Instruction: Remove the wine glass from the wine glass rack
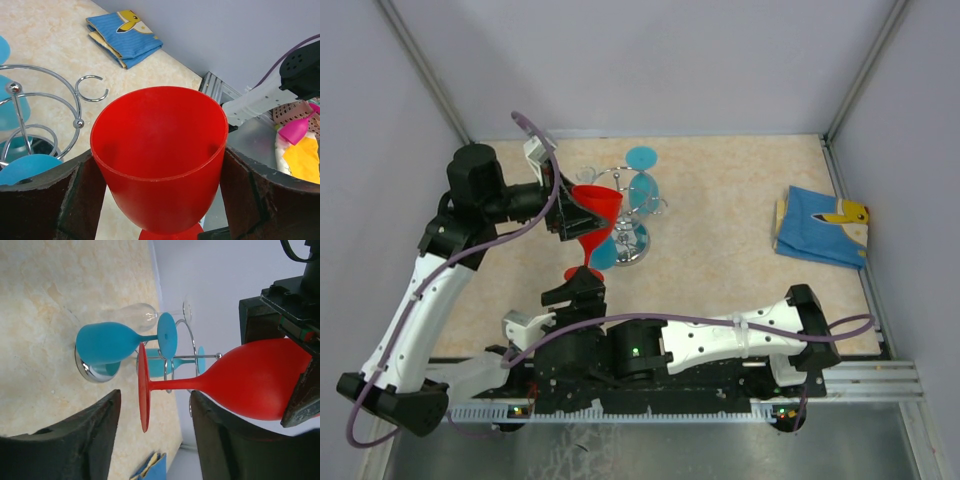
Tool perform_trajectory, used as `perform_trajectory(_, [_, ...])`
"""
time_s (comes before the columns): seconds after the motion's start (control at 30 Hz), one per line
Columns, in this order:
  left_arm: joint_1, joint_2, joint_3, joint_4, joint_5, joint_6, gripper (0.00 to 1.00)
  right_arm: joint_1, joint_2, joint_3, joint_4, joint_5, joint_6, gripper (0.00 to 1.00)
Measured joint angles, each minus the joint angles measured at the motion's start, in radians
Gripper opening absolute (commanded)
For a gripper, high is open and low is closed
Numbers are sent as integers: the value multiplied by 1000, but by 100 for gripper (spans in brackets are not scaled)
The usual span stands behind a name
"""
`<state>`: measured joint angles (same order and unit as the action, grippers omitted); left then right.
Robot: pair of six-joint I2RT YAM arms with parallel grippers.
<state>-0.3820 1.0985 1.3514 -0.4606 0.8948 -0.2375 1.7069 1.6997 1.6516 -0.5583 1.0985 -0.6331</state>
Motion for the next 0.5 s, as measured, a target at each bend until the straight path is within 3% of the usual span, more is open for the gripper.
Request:
perform_trajectory(0.03, [0,-1,1,-5,-8,4,84,0,0,0,3,0,3,85])
perform_trajectory(0.07, [-1,-1,4,-14,-20,9,83,0,0,0,5,1,1,92])
perform_trajectory(0.13, [-2,-1,14,-32,-51,21,83,0,0,0,14,6,4,98])
perform_trajectory(0.33, [-3,-1,78,-98,-203,72,86,0,-17,-4,21,31,5,99])
perform_trajectory(0.5, [-3,-2,152,-151,-431,126,86,1,-99,-38,-8,74,58,99])
